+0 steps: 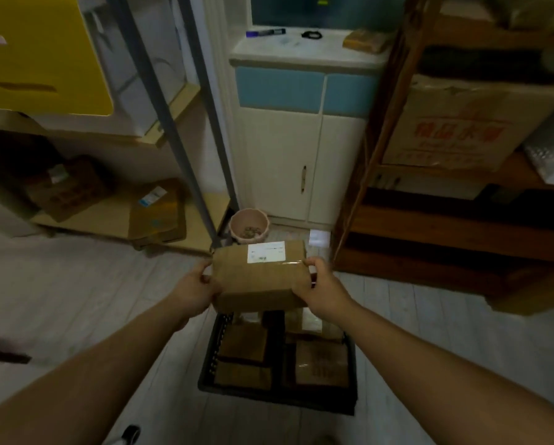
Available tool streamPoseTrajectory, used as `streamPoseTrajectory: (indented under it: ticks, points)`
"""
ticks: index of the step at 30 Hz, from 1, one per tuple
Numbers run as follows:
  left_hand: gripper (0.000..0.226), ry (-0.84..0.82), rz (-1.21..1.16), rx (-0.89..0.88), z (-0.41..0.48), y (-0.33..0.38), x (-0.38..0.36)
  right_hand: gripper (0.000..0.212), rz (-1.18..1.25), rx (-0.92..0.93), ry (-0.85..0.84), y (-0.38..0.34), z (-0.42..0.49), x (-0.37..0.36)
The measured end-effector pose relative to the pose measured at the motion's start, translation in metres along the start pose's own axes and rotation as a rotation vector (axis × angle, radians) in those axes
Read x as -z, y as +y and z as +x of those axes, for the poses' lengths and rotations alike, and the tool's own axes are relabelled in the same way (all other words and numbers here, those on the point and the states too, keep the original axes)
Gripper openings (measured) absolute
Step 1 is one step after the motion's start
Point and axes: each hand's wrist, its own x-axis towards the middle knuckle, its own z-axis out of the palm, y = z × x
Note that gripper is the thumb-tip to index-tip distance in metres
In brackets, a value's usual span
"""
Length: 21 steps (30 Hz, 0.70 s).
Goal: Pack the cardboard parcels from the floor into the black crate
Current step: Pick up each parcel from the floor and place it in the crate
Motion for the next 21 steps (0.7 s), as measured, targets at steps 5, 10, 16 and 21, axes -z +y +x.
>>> streamPoseTrajectory:
  ticks: [5,10,16,21]
  points:
    - [0.057,-0.095,0.199,-0.1,0.051,-0.065,-0.013,0.065,0.094,-0.085,0.038,0.048,0.019,-0.073]
    - [0.054,-0.121,0.398,-0.168,0.114,-0.156,-0.051,0.066,0.086,-0.143,0.095,0.126,0.072,-0.151]
    - [0.066,-0.127,0.448,-0.165,0.229,-0.282,-0.126,0.058,0.039,-0.127,0.133,0.239,0.159,-0.224]
    - [0.057,-0.032,0.475,-0.206,0.291,-0.331,-0.174,0.055,0.002,-0.063,0.146,0.301,0.209,-0.254]
